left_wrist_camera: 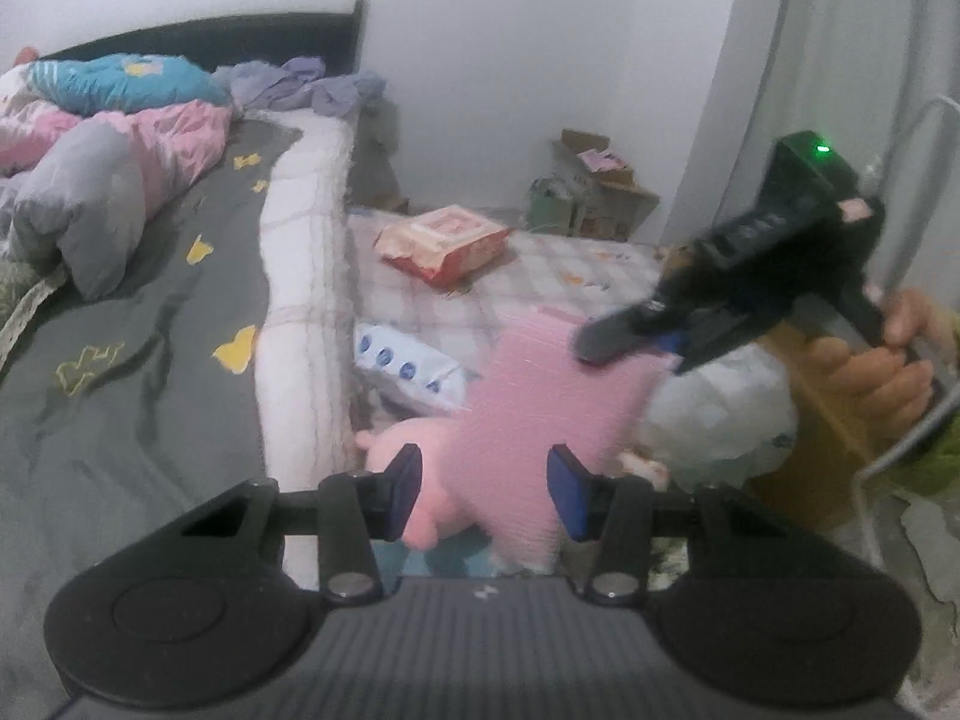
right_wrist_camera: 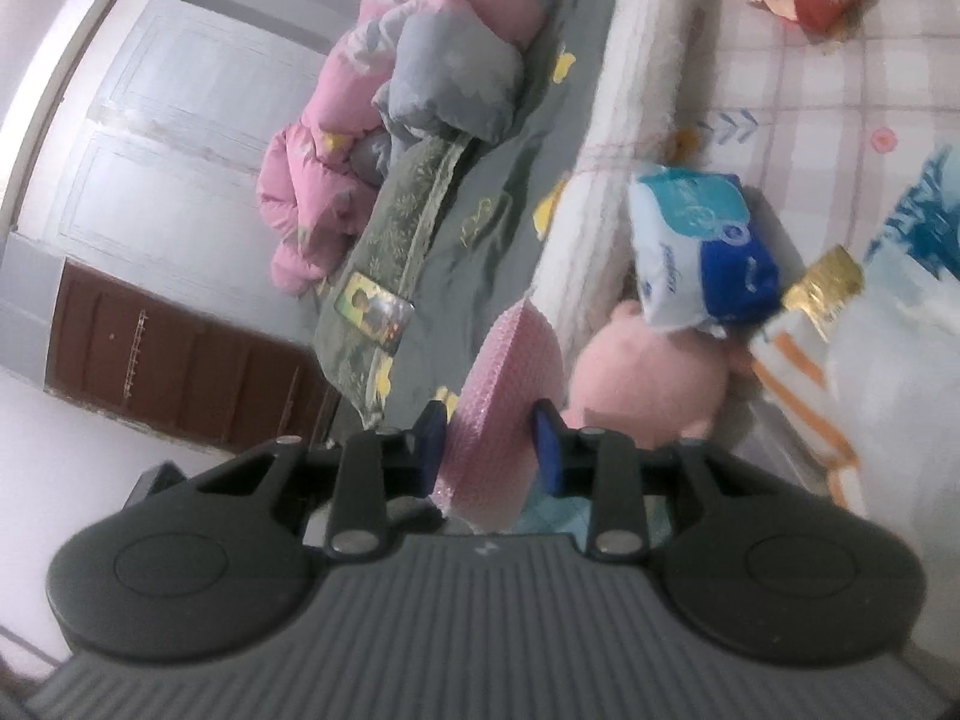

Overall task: Organize soft objects
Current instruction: 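Grasp the pink sponge with the left gripper while the right gripper pinches its edge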

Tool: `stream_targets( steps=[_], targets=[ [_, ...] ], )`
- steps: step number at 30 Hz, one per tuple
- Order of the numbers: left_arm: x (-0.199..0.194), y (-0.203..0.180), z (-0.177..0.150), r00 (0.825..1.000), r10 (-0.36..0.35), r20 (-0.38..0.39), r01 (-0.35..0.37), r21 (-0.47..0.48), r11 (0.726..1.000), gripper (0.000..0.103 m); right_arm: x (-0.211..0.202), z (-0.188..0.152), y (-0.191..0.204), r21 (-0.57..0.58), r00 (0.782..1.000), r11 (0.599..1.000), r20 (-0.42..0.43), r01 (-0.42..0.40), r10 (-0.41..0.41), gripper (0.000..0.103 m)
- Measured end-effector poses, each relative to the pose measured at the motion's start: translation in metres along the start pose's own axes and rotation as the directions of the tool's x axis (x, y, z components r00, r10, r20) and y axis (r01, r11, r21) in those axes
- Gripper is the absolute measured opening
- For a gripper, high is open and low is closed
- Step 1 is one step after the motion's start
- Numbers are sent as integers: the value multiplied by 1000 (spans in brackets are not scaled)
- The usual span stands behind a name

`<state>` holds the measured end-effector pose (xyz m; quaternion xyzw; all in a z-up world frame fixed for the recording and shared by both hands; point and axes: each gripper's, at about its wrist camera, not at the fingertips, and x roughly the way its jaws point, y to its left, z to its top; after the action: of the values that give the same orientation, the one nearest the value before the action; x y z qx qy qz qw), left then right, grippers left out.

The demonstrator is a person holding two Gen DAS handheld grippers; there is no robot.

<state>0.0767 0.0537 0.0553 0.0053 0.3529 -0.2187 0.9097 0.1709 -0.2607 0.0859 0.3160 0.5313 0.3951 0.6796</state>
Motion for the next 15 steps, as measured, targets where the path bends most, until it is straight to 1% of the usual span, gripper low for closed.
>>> stream_targets(
  steps=[4, 7, 8, 9, 10, 12, 15],
  targets=[
    [24, 0, 0, 999, -5, -42, 6, 22, 1000, 46, 1, -1, -12, -30, 998, 999, -53, 45, -47, 29],
    [44, -4, -1, 998, -10, -70, 14, 50, 999, 49, 7, 4, -17, -76, 991, 992, -83, 102, -109, 29],
    [52, -5, -1, 996, -7, -84, 12, 60, 998, 49, 9, 7, -17, -106, 985, 985, -87, 139, -148, 29],
    [60, -6, 0, 995, -2, -101, 9, 69, 998, 49, 11, 9, -19, -118, 982, 980, -86, 159, -169, 29],
    [66, -7, 0, 994, -3, -110, 11, 75, 997, 52, 12, 13, -21, -124, 979, 977, -87, 175, -187, 29],
    [73, -10, 2, 993, -4, -115, 14, 81, 997, 54, 14, 19, -24, -135, 972, 968, -76, 210, -221, 30],
    [78, -12, 6, 993, 1, -114, 10, 91, 996, 56, 18, 25, -25, -153, 968, 960, -59, 232, -244, 32]
  ],
)
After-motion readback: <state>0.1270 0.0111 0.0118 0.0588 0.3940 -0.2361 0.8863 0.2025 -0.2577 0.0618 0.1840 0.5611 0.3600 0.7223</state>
